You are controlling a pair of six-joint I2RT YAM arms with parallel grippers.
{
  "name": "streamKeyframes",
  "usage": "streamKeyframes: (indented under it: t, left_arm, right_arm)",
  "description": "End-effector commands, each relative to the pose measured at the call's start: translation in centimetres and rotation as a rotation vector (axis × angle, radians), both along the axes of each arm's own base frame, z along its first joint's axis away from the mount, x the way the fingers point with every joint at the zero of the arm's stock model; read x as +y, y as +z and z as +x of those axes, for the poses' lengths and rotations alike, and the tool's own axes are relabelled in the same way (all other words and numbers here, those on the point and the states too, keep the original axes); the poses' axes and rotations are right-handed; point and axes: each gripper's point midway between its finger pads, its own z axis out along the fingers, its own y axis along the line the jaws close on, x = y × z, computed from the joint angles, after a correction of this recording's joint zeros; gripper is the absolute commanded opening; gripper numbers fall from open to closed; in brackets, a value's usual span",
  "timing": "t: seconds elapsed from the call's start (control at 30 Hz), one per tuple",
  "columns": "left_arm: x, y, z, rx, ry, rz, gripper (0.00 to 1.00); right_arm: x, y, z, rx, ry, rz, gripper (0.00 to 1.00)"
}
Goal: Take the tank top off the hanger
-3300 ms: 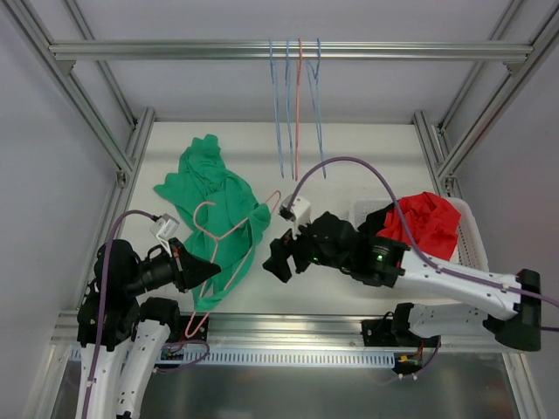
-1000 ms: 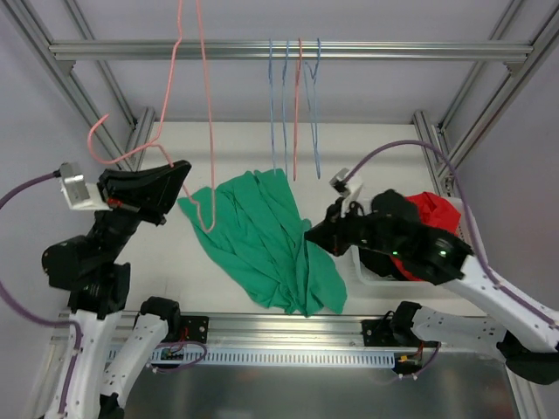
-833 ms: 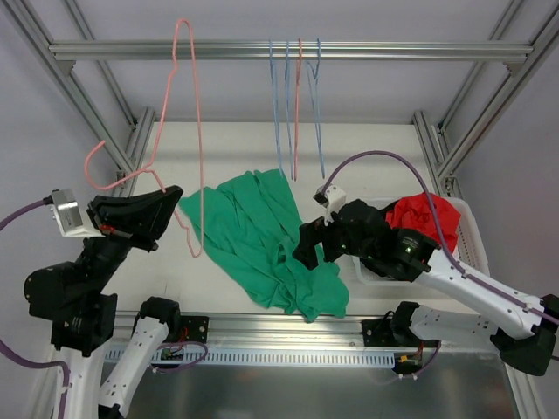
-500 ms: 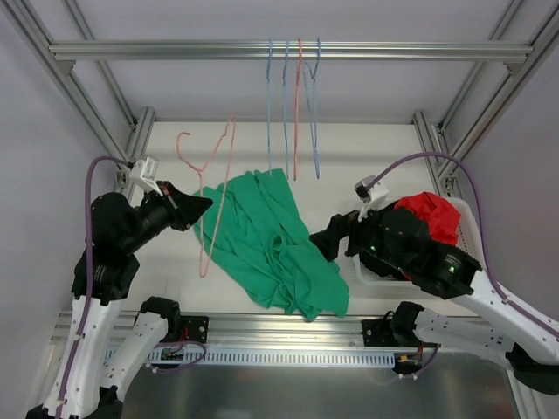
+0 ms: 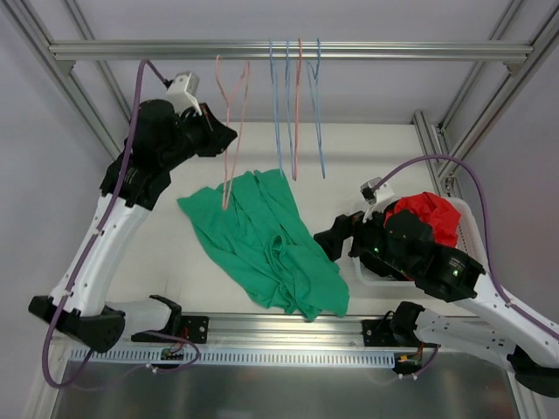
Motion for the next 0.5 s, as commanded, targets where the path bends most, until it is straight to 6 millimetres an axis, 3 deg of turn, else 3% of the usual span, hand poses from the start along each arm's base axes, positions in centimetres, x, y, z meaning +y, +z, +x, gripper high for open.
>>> streamKeyframes:
  t: [0.0,0.03,0.07,0.17,0.2,0.23,0.3,0.4,0.47]
  left_arm:
    - [0.6,3.4,3.9,-0.096,0.1,0.046,0.0]
    - [-0.1,2.6,5.3,-0.077,0.089,0.067,0.0]
    - [-0.3,3.9,5.6,-0.1,0.086,0.055,0.0]
    - [-1.3,4.9,7.4,-0.122,0.073,0.065,0.0]
    - [-2.0,4.2,8.5,-0.111,0.062,0.08,0.0]
    - [-2.3,5.6,8.8,-0.14,0.049,0.07,0.0]
    - [-3.4,6.0,9.3,-0.151,-0.003,0.061,0.0]
    - [-4.1,5.6,10.6,-0.14,-0.007,0.06,0.0]
    - [-4.1,3.8,11.0,-0.095,0.009,0.069,0.0]
  right_arm:
    - [-0.2,0.5,0.1,0.0,-0.022,0.027,0.99]
    - [-0.2,0.6,0.0,-0.002,-0.018,0.029,0.99]
    - [-0.3,0.5,0.0,-0.001,-0.018,0.026,1.0]
    - [-0.6,-0.2,0.1,0.002,-0.028,0.005,0.99]
    - [-0.6,-0.4,0.2,0.004,-0.031,-0.002,0.99]
    - [-0.5,-0.7,0.3,0.01,-0.036,-0.01,1.0]
    - [-0.3,-1.6,0.6,0.027,-0.04,-0.031,0.99]
    - [0.4,-3.8,1.0,0.076,-0.042,-0.086,0.99]
    - [1.1,-5.3,1.2,0.11,-0.039,-0.116,1.0]
